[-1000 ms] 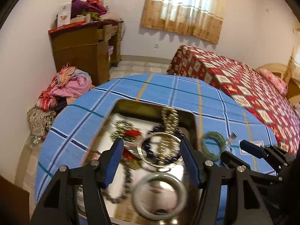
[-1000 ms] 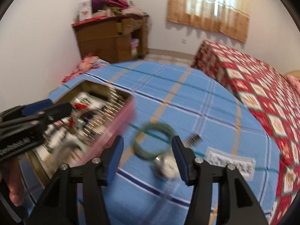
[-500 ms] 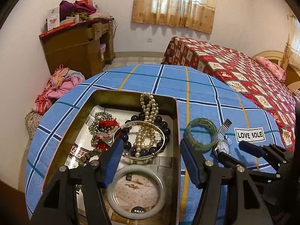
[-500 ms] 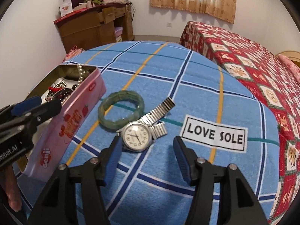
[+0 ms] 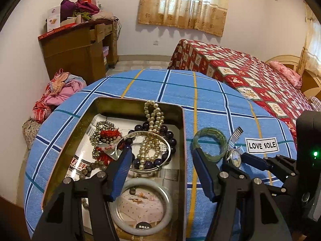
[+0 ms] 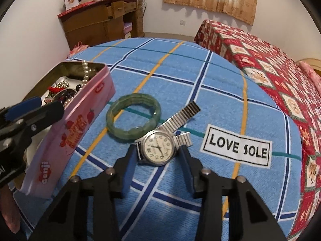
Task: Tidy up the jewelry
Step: 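Move the left tool to the green jade bangle and close on it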
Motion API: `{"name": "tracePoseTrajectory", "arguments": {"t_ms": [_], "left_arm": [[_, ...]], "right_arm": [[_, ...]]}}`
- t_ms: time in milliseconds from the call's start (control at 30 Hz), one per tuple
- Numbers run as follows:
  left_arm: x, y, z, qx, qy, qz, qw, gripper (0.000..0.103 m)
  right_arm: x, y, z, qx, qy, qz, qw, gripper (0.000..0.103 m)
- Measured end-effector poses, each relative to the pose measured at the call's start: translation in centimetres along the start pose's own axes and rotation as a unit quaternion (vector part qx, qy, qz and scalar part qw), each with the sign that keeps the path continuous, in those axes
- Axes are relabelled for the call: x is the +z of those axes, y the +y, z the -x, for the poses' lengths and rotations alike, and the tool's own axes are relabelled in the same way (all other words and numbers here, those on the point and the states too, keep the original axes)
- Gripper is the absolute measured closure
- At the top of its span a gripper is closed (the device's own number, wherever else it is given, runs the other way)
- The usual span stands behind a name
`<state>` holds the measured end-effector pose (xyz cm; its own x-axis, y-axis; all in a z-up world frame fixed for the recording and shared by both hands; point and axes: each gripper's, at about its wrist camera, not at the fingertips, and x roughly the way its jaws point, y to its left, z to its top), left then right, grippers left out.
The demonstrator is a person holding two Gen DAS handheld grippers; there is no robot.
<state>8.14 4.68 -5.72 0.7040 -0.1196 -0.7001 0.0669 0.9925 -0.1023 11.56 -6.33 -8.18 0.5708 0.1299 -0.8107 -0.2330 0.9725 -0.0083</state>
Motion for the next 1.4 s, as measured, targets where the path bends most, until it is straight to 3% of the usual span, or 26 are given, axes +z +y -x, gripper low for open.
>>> {"name": "tracePoseTrajectory", "arguments": {"t_ms": [33,100,167,433,500,567,633,700,800,1000,1167,1233,1400], "left_arm": [[0.1,-0.1,0.1,-0.002,0.001,-0.002,1.0000,0.040],[0.2,-0.6,0.1,-0.007,0.001,-0.008,0.9999,0.040],[0.3,-1.4,0.2,-0.014,-0.001,-0.019,0.9997,0.040],[0.7,-5.5,-0.8,-0.020,0.002,-0.068,0.9975,0.040],[0.9,-6.7,-1.0,-0.023,0.000,-0.083,0.9963,0.040],[0.8,-7.5,-1.5,-0.028,0.002,-0.094,0.9952,0.040],[0.8,-8.0,-2.2,-0.033,0.012,-0.098,0.9946,0.040],[0.7,-8.3,-3.0,-0.040,0.021,-0.097,0.9943,0.042],[0.6,-8.8,-4.4,-0.051,0.040,-0.099,0.9930,0.057],[0.4,-8.5,-6.1,-0.061,0.059,-0.086,0.9927,0.067],[-0.6,-9.1,-6.4,-0.049,0.057,-0.114,0.9906,0.071],[-0.6,-8.9,-6.4,-0.054,0.057,-0.111,0.9907,0.097],[-0.6,-7.3,-6.1,-0.065,0.054,-0.092,0.9921,0.097]], "right_arm": [[0.0,-0.1,0.1,0.000,0.000,0.000,1.000,0.058],[-0.2,-0.6,0.5,-0.004,-0.003,0.000,1.000,0.068],[-0.4,-1.2,0.8,-0.006,-0.003,-0.005,1.000,0.088],[-1.1,-4.2,1.1,-0.020,0.002,-0.031,0.999,0.089],[-1.2,-5.0,1.3,-0.013,-0.003,-0.046,0.999,0.087],[-1.2,-5.3,1.5,-0.004,-0.006,-0.050,0.999,0.065],[-1.3,-5.4,1.9,0.000,-0.014,-0.052,0.999,0.056],[-1.4,-5.6,2.0,-0.001,-0.018,-0.054,0.998,0.056],[-1.7,-6.2,1.9,0.002,-0.019,-0.069,0.997,0.056],[-1.8,-6.7,2.0,0.000,-0.019,-0.077,0.997,0.055],[-1.9,-8.0,2.3,0.000,-0.028,-0.108,0.994,0.051],[-1.9,-7.9,2.5,-0.004,-0.035,-0.108,0.994,0.051],[-1.4,-7.3,2.7,0.000,-0.043,-0.100,0.994,0.051]]}}
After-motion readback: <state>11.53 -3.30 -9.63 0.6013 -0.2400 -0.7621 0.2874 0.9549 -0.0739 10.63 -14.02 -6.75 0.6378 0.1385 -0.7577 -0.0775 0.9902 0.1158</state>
